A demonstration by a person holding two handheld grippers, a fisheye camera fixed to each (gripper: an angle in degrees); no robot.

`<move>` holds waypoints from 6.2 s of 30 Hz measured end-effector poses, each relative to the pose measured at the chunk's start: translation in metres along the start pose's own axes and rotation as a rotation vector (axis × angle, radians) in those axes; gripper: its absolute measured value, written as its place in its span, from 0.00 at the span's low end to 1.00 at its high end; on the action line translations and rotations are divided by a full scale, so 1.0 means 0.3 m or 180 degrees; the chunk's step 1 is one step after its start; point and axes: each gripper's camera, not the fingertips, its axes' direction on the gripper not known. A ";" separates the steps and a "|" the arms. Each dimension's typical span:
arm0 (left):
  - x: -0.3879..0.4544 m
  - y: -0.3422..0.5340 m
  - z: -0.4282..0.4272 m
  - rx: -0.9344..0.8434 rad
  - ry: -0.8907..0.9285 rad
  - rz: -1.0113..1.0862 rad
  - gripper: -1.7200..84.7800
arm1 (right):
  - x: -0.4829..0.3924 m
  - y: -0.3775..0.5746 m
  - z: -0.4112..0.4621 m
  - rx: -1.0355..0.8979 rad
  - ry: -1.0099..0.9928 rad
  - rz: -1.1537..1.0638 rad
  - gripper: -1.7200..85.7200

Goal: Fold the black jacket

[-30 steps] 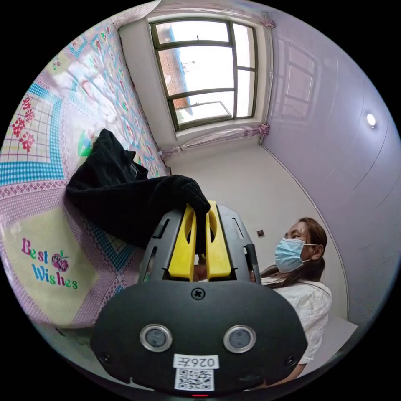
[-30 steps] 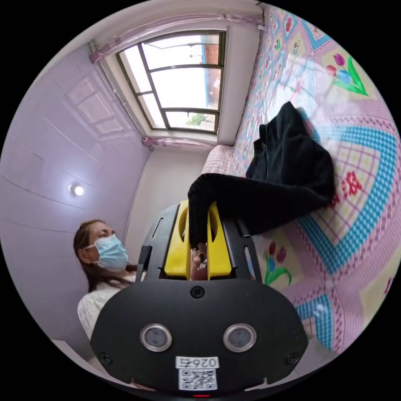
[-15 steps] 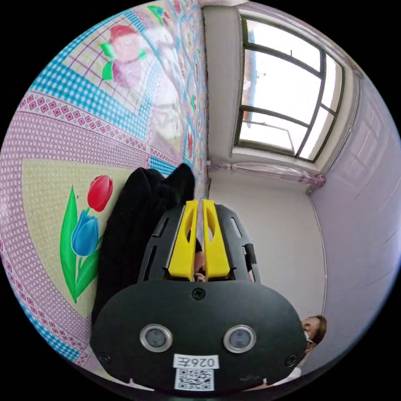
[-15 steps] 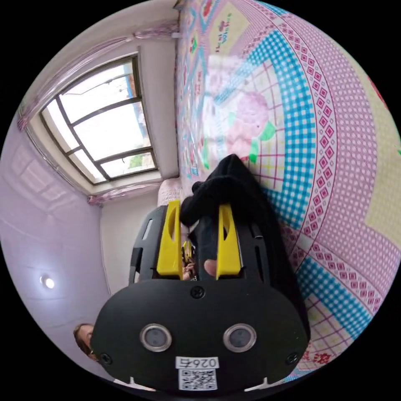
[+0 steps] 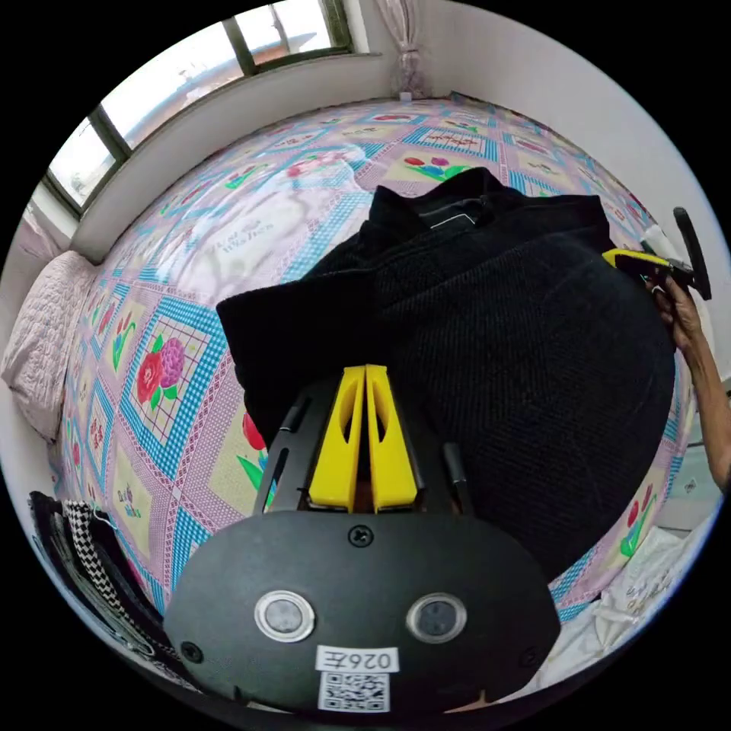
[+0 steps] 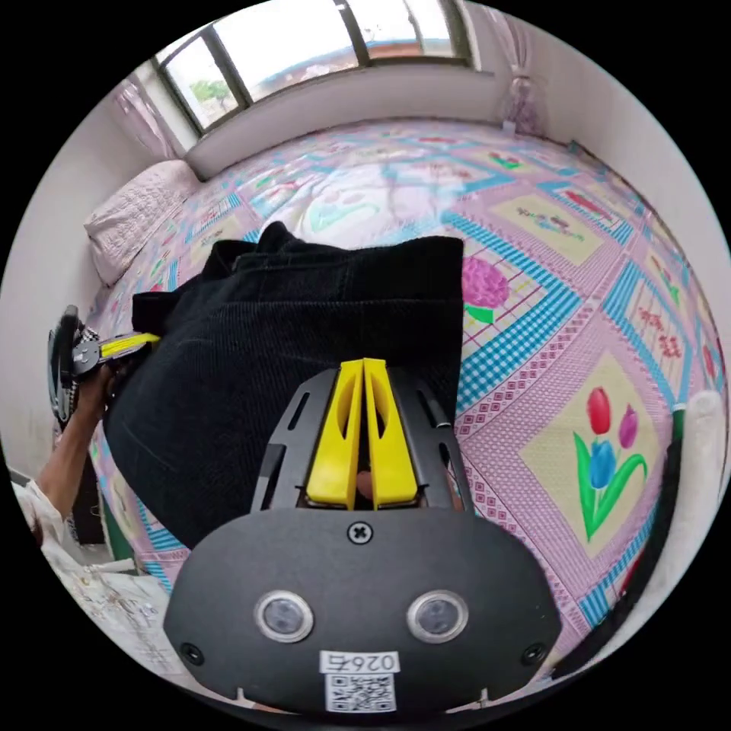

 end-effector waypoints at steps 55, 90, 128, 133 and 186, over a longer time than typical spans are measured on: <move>-0.074 1.446 -1.321 0.3230 0.1458 -0.1697 0.14 | -0.179 1.281 -0.746 0.2013 -0.1314 0.0290 0.01; -0.994 0.730 -0.088 0.0700 0.2716 -0.2104 0.09 | 0.257 0.576 -0.092 0.0610 -0.1223 0.1814 0.06; -1.132 1.340 0.349 0.0220 0.2746 -0.0691 0.25 | 0.478 0.837 -0.314 0.0240 -0.2576 0.0796 0.16; -1.042 1.320 0.488 0.0138 0.2530 -0.0243 0.18 | 0.372 0.690 -0.210 -0.0131 -0.2811 0.0522 0.12; 1.976 0.214 1.599 -0.1106 0.1147 0.3296 0.15 | 0.994 1.991 -1.209 0.2854 -0.1078 0.3907 0.06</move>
